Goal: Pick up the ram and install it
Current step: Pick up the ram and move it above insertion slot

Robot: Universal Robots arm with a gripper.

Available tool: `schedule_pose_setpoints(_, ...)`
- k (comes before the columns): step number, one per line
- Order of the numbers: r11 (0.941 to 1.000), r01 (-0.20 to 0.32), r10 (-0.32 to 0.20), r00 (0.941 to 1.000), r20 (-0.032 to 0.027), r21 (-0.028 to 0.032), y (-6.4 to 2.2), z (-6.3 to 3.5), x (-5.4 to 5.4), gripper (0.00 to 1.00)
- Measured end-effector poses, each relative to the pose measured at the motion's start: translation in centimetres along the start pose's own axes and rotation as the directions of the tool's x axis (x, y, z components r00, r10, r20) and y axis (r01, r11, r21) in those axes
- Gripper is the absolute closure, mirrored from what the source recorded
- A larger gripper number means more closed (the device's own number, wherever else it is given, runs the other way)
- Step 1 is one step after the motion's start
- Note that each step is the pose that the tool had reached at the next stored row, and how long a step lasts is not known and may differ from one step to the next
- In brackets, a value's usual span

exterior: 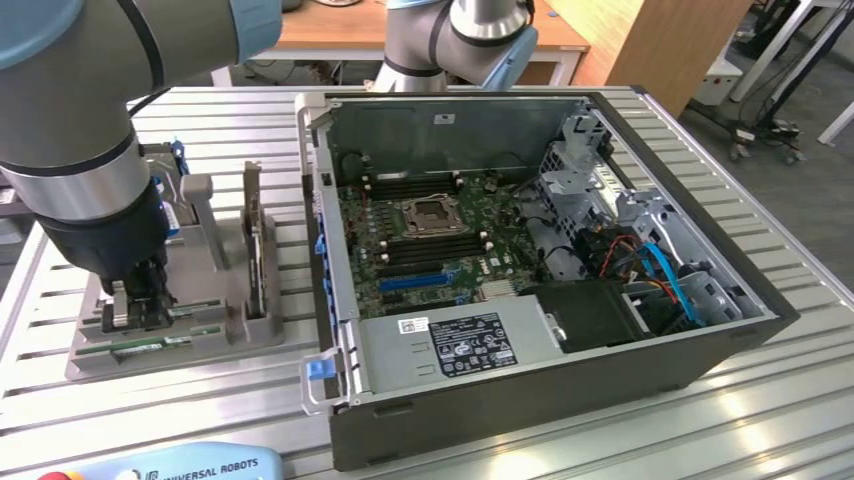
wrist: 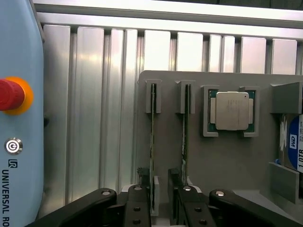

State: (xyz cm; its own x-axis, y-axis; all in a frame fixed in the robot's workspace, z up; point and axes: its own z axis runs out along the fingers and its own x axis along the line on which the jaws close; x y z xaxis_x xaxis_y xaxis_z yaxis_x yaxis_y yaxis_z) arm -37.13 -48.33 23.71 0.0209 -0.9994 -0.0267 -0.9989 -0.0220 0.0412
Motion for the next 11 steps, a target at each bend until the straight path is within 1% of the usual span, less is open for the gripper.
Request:
schedule_pose_setpoints(6, 1.0, 0.0, 0.0, 1.0, 0.0001, 0.0, -0.02, 0.52, 0.04, 0.7)
schedule_pose_setpoints(11, 1.0, 0.0, 0.0, 1.0, 0.0, 0.0, -0.04, 0.68, 0.16, 0.7)
